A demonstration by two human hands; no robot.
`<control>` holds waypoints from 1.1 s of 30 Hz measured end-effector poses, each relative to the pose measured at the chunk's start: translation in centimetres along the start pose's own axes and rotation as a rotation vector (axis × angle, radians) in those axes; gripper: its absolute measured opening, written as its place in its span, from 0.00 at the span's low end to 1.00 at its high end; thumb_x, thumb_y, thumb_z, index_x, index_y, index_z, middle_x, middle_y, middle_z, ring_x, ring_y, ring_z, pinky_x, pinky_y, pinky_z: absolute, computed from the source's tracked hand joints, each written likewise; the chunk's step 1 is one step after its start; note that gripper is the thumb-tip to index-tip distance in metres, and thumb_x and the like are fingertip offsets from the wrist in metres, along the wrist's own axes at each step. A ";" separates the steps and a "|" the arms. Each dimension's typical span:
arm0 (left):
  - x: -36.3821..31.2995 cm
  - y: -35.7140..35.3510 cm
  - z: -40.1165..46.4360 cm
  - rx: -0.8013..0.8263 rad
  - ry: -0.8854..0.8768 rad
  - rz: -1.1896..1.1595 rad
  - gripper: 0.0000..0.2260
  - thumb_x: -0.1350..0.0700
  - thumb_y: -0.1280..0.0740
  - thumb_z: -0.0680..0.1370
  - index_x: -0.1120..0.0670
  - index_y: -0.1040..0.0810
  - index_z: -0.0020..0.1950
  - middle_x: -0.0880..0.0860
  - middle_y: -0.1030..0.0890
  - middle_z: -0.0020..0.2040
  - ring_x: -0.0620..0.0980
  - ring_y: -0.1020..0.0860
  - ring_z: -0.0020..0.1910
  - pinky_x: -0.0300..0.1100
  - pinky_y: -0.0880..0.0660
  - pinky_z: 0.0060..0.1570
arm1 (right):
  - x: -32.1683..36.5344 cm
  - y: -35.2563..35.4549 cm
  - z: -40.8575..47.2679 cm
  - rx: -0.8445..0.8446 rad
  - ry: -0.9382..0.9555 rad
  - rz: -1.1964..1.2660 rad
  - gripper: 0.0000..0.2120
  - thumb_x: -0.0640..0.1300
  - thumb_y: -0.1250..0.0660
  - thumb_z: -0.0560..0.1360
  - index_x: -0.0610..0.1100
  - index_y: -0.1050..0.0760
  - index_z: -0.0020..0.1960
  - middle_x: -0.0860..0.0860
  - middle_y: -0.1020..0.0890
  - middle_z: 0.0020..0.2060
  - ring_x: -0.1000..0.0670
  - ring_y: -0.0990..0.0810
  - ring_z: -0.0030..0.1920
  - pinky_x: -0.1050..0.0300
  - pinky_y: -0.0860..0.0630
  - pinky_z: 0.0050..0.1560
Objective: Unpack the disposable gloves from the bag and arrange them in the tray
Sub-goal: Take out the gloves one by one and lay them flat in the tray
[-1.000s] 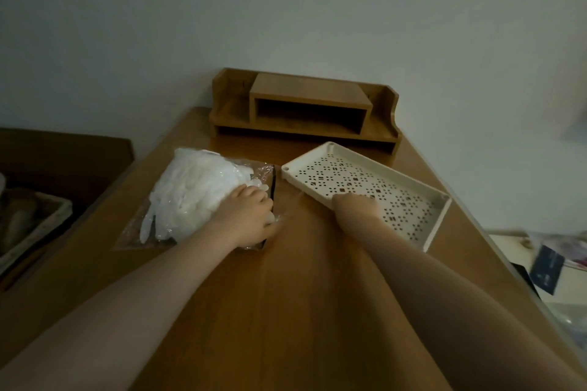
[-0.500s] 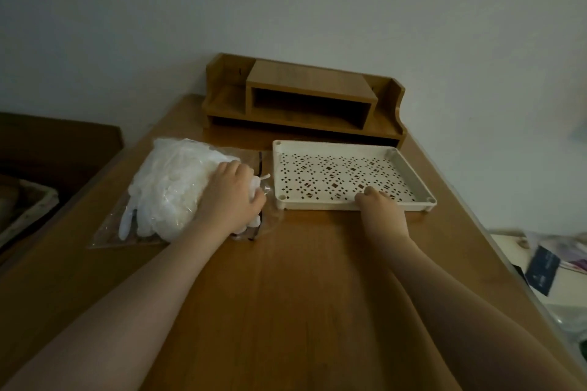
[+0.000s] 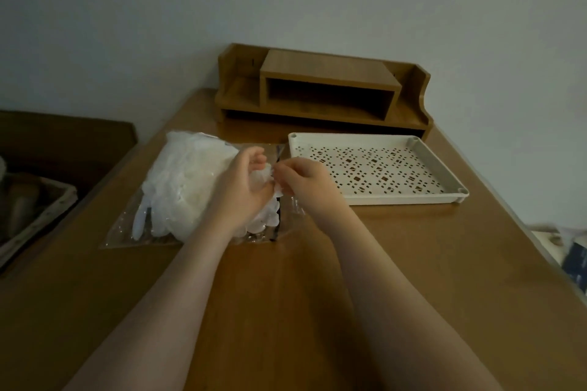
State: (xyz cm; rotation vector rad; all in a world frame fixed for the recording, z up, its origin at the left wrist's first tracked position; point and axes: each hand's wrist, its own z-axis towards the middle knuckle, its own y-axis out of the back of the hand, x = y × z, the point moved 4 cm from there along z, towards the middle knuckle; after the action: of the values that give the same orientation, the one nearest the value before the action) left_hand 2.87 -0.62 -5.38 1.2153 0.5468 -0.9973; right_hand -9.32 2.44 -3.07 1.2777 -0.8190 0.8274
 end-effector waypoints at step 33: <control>-1.0 0.4 0.6 0.167 -0.235 0.790 0.14 0.49 0.36 0.75 0.47 0.28 0.61 0.47 0.24 0.54 0.51 0.31 0.61 0.47 0.48 0.70 | -3.3 2.2 1.4 -0.090 -0.144 0.587 0.12 0.36 0.47 0.81 0.43 0.36 0.40 0.50 0.31 0.30 0.51 0.29 0.32 0.54 0.30 0.39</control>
State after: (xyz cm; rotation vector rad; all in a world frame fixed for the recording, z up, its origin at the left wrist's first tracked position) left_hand 2.64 -0.82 -4.18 1.2805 -0.2119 -0.4937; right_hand -12.89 1.03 -4.81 1.0316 -1.3665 1.1523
